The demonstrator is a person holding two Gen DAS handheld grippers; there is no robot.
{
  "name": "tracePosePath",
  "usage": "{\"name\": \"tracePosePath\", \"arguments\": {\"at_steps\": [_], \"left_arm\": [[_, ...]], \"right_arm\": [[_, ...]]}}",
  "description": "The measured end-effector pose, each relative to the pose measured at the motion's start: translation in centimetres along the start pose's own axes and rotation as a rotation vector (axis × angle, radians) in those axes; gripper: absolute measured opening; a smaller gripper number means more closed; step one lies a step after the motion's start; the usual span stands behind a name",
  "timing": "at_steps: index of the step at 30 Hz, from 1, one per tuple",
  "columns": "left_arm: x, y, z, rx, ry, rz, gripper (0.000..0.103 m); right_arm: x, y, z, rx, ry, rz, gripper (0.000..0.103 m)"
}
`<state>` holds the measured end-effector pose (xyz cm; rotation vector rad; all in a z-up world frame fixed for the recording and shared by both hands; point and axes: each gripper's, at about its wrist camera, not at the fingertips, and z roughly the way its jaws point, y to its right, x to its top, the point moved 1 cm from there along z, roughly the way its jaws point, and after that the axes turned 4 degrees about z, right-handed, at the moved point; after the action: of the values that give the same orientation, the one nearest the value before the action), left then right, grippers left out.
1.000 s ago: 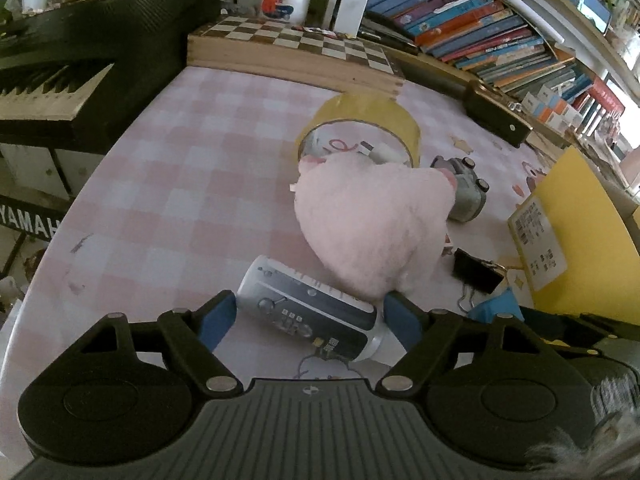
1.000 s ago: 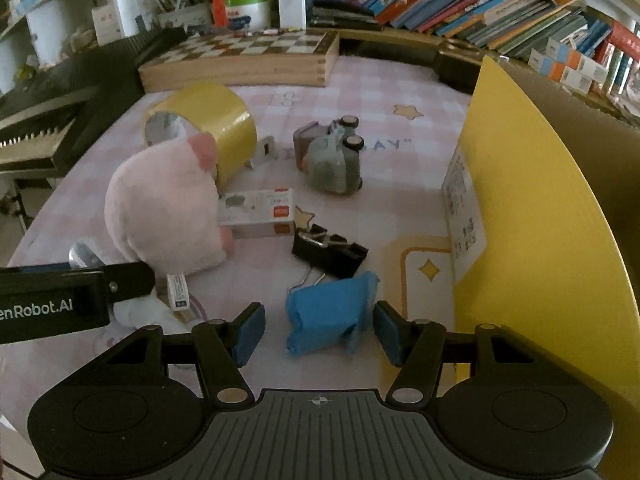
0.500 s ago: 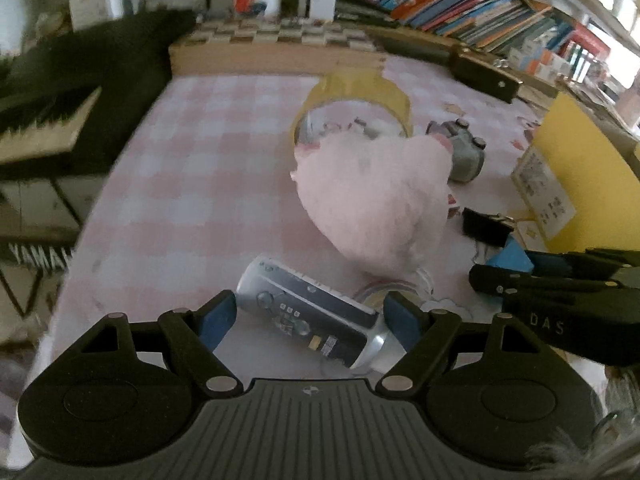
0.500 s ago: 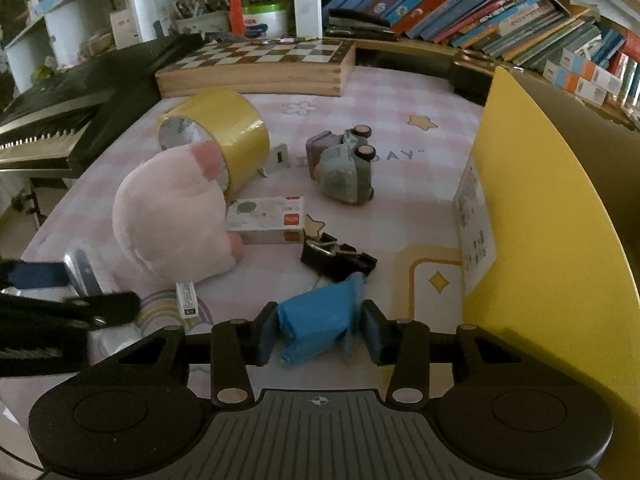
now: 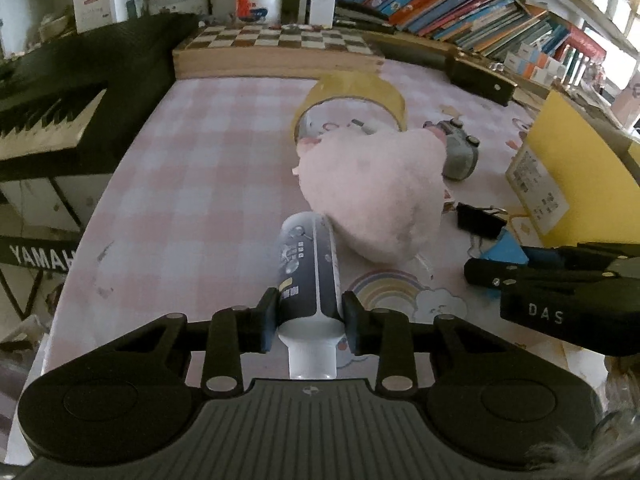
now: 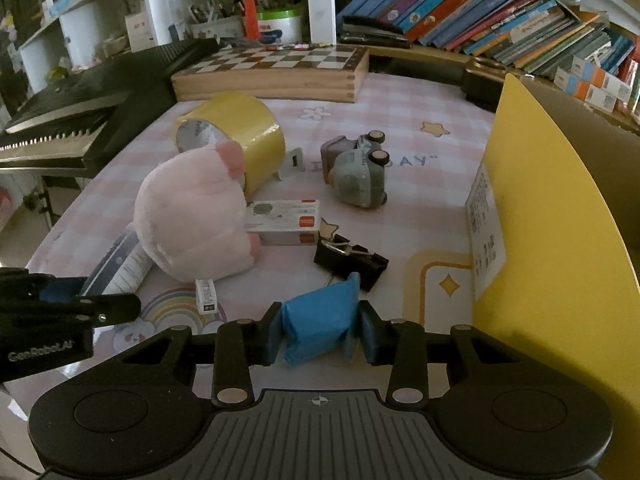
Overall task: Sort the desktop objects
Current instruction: 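Close the left tool on the white bottle while the right tool grasps the blue item, then lift and carry the bottle with the left tool while the right tool carries the blue item to the box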
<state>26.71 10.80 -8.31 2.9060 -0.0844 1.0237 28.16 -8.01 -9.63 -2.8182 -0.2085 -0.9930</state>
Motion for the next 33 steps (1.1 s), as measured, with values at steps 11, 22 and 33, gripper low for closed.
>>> {"name": "tracePosePath", "arguments": {"at_steps": [11,22,33], "left_arm": [[-0.4,-0.5,0.2,-0.026,-0.038,0.047,0.032],[0.6,-0.2,1.3,-0.016,-0.014,0.101,0.03],[1.9,-1.1,-6.7,-0.164,0.122,-0.002,0.03]], "right_arm": [[-0.5,-0.5,-1.0,-0.026,0.018,0.027,0.038],[-1.2,-0.6,-2.6,-0.017,0.052,0.053,0.038],[-0.6,0.4,-8.6,0.01,0.163,0.107,0.037]]}}
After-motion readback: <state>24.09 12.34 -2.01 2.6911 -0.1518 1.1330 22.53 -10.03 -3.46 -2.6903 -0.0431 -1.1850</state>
